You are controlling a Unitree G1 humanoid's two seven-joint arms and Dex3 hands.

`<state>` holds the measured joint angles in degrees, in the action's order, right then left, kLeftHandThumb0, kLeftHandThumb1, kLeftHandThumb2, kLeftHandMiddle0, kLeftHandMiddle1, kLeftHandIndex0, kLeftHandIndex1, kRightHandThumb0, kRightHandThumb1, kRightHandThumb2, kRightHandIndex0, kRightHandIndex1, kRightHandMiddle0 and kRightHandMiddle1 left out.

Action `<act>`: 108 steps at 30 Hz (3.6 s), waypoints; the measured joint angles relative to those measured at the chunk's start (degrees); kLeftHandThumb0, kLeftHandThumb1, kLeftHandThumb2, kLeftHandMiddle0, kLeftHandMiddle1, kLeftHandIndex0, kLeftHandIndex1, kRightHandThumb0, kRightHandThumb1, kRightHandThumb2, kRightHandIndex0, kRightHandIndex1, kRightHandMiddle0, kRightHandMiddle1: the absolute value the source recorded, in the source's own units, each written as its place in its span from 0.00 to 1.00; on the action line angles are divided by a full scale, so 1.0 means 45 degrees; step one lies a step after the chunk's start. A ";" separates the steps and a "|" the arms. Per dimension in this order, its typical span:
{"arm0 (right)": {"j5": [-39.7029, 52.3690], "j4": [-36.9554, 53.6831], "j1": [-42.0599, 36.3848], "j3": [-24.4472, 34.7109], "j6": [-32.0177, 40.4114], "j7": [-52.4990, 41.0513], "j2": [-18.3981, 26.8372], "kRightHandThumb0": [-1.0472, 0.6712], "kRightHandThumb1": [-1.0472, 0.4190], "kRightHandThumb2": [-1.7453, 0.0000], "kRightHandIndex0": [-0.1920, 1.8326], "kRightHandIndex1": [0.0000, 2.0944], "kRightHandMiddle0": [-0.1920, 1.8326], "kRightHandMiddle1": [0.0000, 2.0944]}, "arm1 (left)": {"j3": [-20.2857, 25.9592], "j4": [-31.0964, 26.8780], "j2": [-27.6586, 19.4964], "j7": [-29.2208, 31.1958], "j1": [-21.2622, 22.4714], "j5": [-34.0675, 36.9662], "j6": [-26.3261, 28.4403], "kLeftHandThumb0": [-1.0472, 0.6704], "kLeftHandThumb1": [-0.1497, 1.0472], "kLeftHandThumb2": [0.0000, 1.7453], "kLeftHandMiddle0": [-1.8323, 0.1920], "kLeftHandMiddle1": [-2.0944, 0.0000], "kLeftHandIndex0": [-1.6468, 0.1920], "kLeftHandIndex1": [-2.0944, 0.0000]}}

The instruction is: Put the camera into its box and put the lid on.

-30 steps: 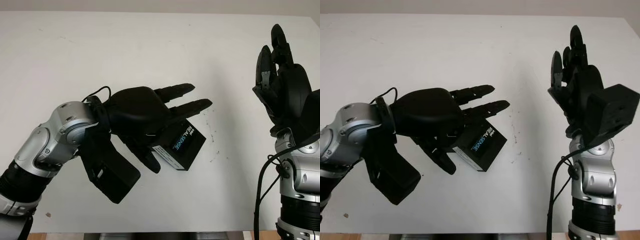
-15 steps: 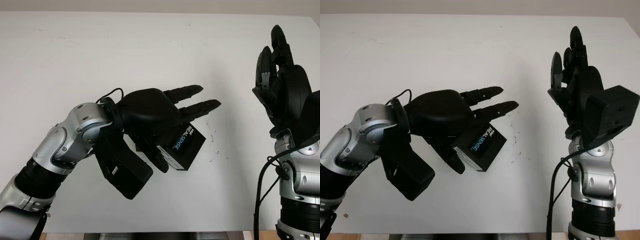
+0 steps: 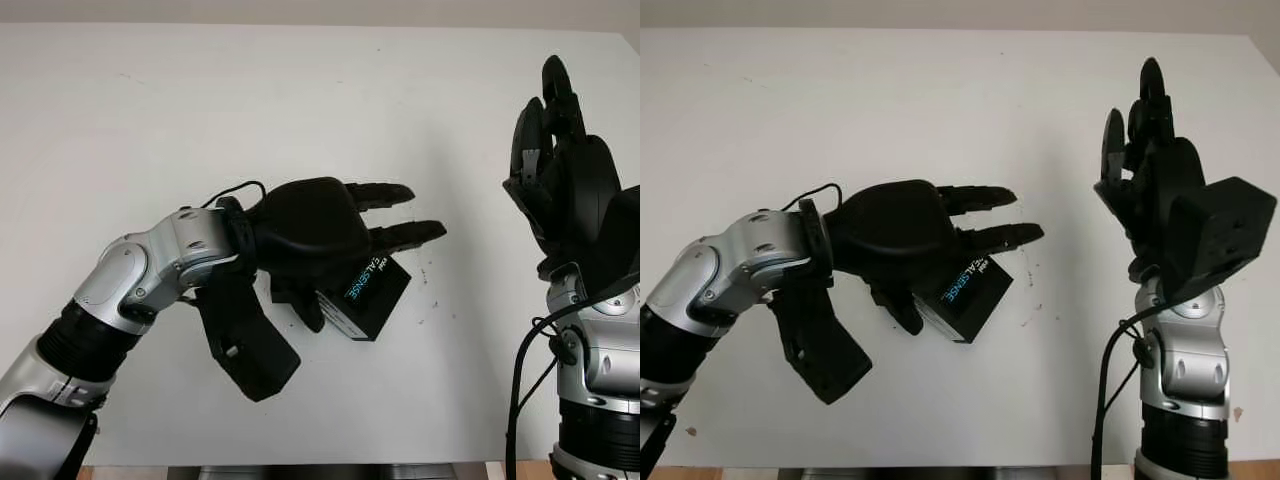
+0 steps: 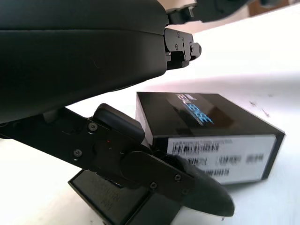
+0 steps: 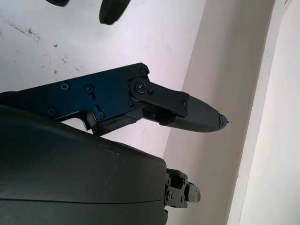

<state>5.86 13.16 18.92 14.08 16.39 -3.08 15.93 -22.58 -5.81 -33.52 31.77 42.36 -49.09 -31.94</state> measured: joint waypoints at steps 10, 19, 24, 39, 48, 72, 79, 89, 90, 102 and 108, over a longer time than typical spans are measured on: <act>-0.0012 0.0025 -0.0041 0.0000 -0.0096 -0.0003 -0.0061 0.26 0.00 0.60 0.03 0.02 0.04 0.03 | -0.0187 -0.0179 -0.0131 -0.0286 0.0476 -0.0875 -0.1118 0.44 0.94 0.04 0.76 0.37 0.76 0.45; 0.0044 0.0032 -0.0098 0.0004 -0.0218 -0.0011 -0.0062 0.26 0.00 0.60 0.03 0.02 0.04 0.03 | -0.0195 -0.0197 -0.0112 -0.0512 0.0486 -0.0948 -0.1195 0.56 0.99 0.05 0.76 0.25 0.80 0.30; 0.0042 0.0042 -0.0148 0.0003 -0.0218 0.0018 -0.0086 0.26 0.00 0.60 0.02 0.02 0.03 0.03 | -0.0187 -0.0241 -0.0040 -0.0637 0.0230 -0.0847 -0.0767 0.54 1.00 0.08 0.78 0.17 0.80 0.22; -0.0039 -0.0046 -0.0149 -0.0123 -0.0301 -0.0011 -0.0219 0.26 0.00 0.58 0.02 0.02 0.03 0.03 | 0.2136 -0.1965 0.1265 0.1725 -0.1225 0.4482 0.6437 0.39 1.00 0.22 0.76 0.02 0.88 0.12; -0.0022 -0.0197 -0.0033 -0.0153 -0.0297 -0.0091 -0.0219 0.26 0.00 0.59 0.02 0.02 0.03 0.03 | 0.3131 -0.3107 0.0631 0.1517 -0.1978 0.4878 0.8098 0.39 1.00 0.16 0.78 0.24 0.81 0.32; 0.0113 -0.1258 0.0561 -0.0960 -0.0450 -0.0951 -0.0351 0.26 0.00 0.59 0.00 0.00 0.01 0.01 | 0.3923 -0.3294 0.0406 -0.3272 -0.5816 0.2322 0.7071 0.35 1.00 0.17 0.88 0.15 0.89 0.33; -0.0077 -0.1819 0.0662 -0.1629 -0.0462 -0.1207 -0.0527 0.25 0.00 0.63 0.02 0.01 0.02 0.02 | 0.3696 -0.3254 0.0801 -0.3435 -0.6039 0.2114 0.7143 0.35 1.00 0.17 0.89 0.14 0.91 0.30; -0.0190 -0.1979 0.0724 -0.2202 -0.0471 -0.1535 -0.0625 0.24 0.00 0.63 0.03 0.02 0.03 0.02 | 0.3425 -0.2690 0.1168 -0.3476 -0.6063 0.2326 0.7025 0.33 1.00 0.20 0.90 0.15 0.92 0.33; -0.0206 -0.1983 0.0724 -0.2236 -0.0473 -0.1534 -0.0643 0.25 0.00 0.63 0.03 0.03 0.03 0.02 | 0.3404 -0.2615 0.1193 -0.3501 -0.6061 0.2407 0.6975 0.33 1.00 0.20 0.90 0.14 0.92 0.33; -0.0250 -0.2217 0.0722 -0.2260 -0.0814 -0.1429 -0.0825 0.25 0.00 0.65 0.05 0.03 0.05 0.03 | 0.3121 -0.1308 0.1442 -0.3840 -0.5723 0.3231 0.5836 0.33 1.00 0.21 0.92 0.13 0.94 0.29; -0.0234 -0.2303 0.0721 -0.2250 -0.0931 -0.1466 -0.0825 0.25 0.00 0.65 0.04 0.03 0.05 0.03 | 0.2969 -0.0718 0.1717 -0.4269 -0.5725 0.3523 0.5358 0.33 1.00 0.20 0.92 0.13 0.94 0.28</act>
<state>4.81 2.80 22.16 3.96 12.20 -9.67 12.21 -9.22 -9.04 -25.79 12.55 16.59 -33.24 -7.83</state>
